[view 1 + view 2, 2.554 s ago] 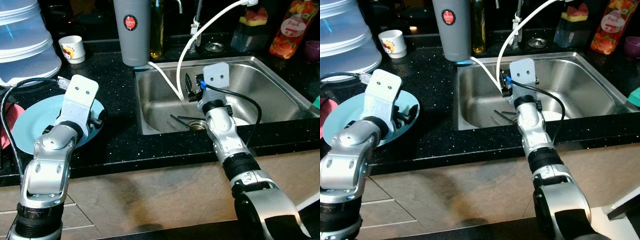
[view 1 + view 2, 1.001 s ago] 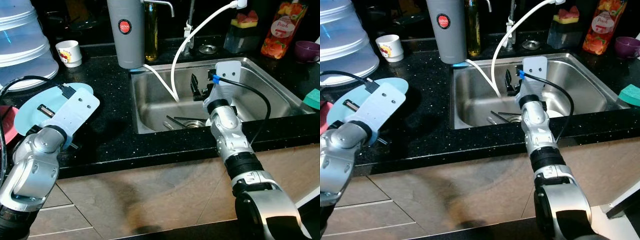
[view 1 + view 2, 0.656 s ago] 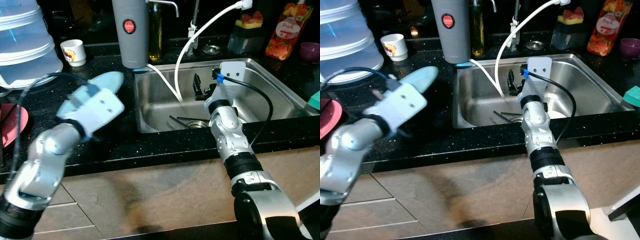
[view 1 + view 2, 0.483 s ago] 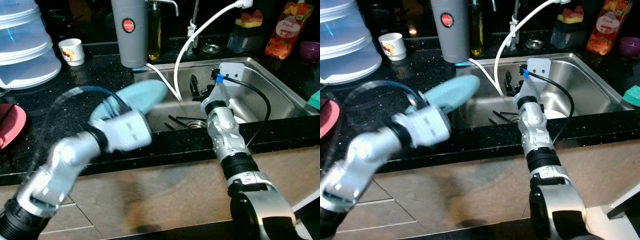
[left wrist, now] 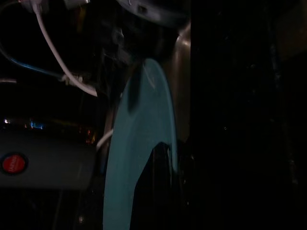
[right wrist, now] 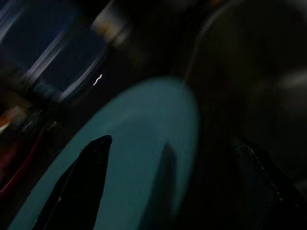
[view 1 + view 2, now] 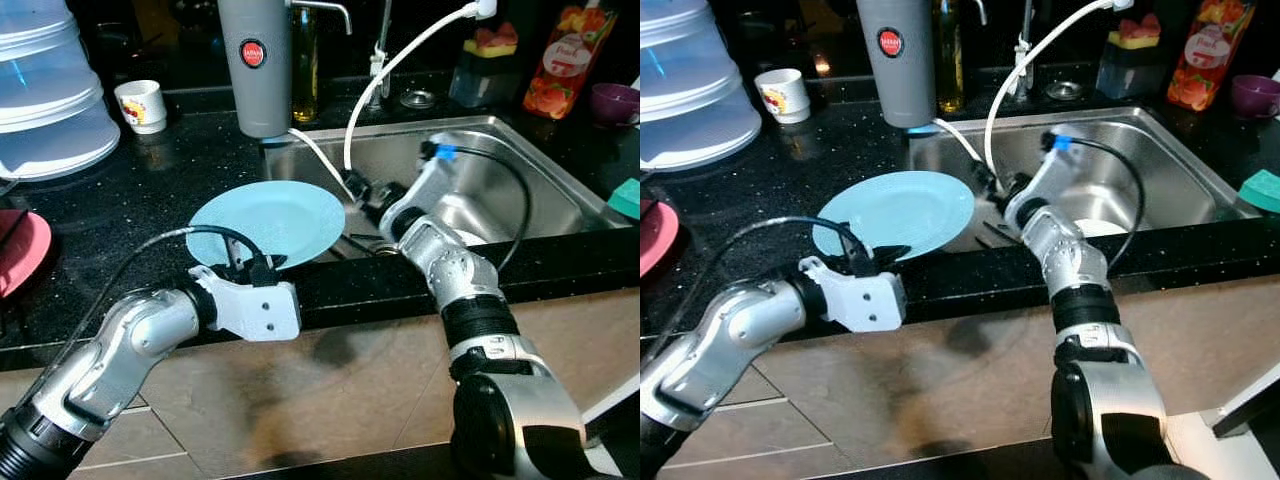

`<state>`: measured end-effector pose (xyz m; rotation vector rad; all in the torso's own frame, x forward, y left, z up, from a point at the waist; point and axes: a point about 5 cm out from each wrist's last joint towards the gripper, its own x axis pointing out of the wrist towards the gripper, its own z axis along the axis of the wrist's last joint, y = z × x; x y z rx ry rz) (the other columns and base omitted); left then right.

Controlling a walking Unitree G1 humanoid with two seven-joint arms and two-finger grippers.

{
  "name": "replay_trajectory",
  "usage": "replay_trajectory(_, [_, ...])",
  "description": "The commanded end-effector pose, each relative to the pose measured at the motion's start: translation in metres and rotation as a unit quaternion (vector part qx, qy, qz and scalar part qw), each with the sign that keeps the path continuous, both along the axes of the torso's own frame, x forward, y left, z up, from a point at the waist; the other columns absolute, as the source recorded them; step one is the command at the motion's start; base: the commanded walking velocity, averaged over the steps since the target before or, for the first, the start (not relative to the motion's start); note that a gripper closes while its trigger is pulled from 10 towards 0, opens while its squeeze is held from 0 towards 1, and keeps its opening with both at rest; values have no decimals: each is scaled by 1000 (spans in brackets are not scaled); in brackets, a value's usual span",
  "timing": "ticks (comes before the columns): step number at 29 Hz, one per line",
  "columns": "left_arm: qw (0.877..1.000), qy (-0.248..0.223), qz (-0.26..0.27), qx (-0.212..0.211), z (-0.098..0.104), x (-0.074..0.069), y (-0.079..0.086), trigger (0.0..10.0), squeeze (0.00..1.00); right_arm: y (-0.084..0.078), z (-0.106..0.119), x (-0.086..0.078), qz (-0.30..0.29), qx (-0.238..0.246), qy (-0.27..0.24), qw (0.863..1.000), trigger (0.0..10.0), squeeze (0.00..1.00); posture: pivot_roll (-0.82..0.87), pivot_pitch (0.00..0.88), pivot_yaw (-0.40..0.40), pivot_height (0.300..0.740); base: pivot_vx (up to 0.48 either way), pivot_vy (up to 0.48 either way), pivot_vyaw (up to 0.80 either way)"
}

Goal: Kitchen organization

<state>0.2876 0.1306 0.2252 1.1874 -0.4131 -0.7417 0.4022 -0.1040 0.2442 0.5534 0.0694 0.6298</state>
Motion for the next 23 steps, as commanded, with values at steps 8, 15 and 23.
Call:
replay_trajectory(8, [1000,-4,2,27,-8,2,12,0,0,10,-15,-18,132,-26,39,990,10000,0,106,106,40,740,0,0,0])
replay_trajectory(15, [1000,-10,-2,28,-8,4,14,0,0,12,-13,-23,158,3,58,986,0,0,107,106,39,740,0,0,0])
replay_trajectory(23, [1000,-13,-8,25,-9,5,14,0,0,11,-9,-23,156,23,58,986,0,0,105,105,39,740,0,0,0])
